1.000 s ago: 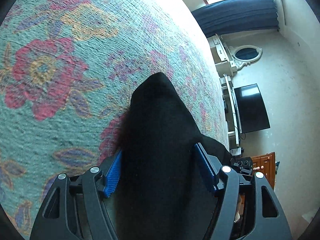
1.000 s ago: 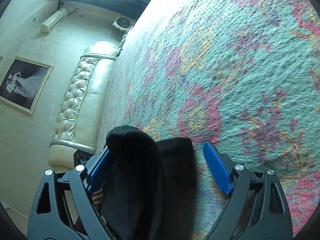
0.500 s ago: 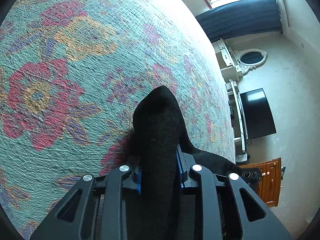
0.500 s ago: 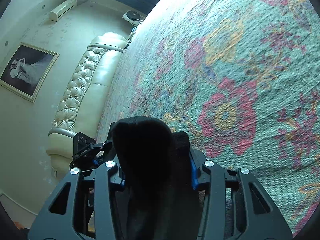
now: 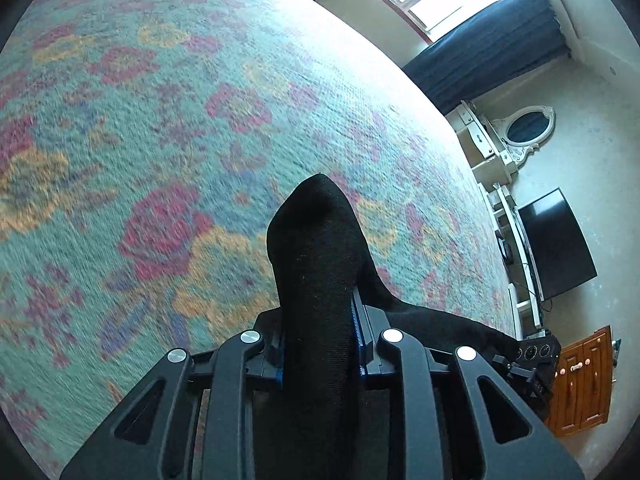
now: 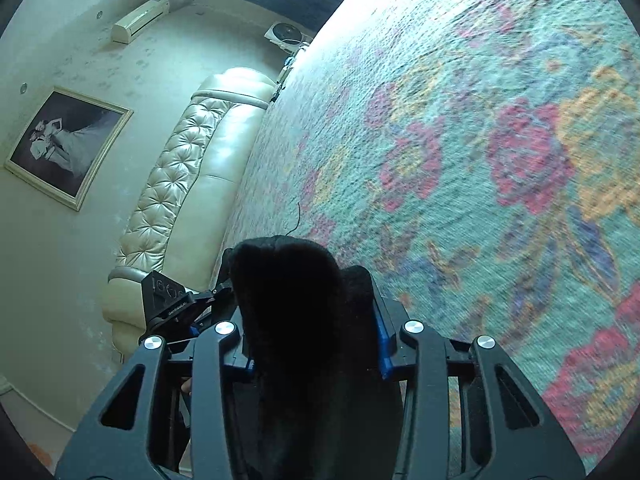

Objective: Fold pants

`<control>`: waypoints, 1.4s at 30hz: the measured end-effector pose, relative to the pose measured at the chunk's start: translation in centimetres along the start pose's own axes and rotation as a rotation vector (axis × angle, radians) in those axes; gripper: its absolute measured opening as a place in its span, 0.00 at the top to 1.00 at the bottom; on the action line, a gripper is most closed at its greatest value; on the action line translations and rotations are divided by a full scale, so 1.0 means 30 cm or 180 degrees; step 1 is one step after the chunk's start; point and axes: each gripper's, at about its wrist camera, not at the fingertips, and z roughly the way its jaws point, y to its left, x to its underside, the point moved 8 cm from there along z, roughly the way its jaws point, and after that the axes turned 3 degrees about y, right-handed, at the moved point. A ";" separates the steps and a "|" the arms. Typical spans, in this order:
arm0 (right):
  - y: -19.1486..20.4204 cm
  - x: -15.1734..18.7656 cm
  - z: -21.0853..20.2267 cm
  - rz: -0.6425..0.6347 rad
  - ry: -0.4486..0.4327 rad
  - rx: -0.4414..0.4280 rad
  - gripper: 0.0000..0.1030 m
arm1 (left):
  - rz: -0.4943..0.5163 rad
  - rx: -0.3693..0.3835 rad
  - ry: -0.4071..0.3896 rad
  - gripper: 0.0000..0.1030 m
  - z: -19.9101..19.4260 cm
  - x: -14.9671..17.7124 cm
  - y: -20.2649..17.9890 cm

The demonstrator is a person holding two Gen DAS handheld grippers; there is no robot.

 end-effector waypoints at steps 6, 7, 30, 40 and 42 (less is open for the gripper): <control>0.019 -0.135 0.134 0.0004 0.0009 -0.0078 0.61 | -0.0084 -0.0103 -0.0158 0.76 0.023 -0.145 0.058; 0.018 -0.158 0.155 0.0015 0.0004 -0.0096 0.61 | -0.0107 -0.0101 -0.0182 0.76 0.027 -0.162 0.071; -0.116 -0.208 0.233 0.0342 0.0109 -0.0227 0.56 | -0.0664 0.0462 -0.0116 0.45 0.107 -0.139 0.186; -0.144 0.006 -0.075 0.0670 -0.0117 0.0027 0.17 | -0.0986 0.0726 -0.0190 0.28 -0.180 0.140 0.319; -0.145 0.072 -0.117 0.0636 -0.0122 0.0000 0.17 | -0.0981 0.0768 -0.0193 0.28 -0.213 0.190 0.331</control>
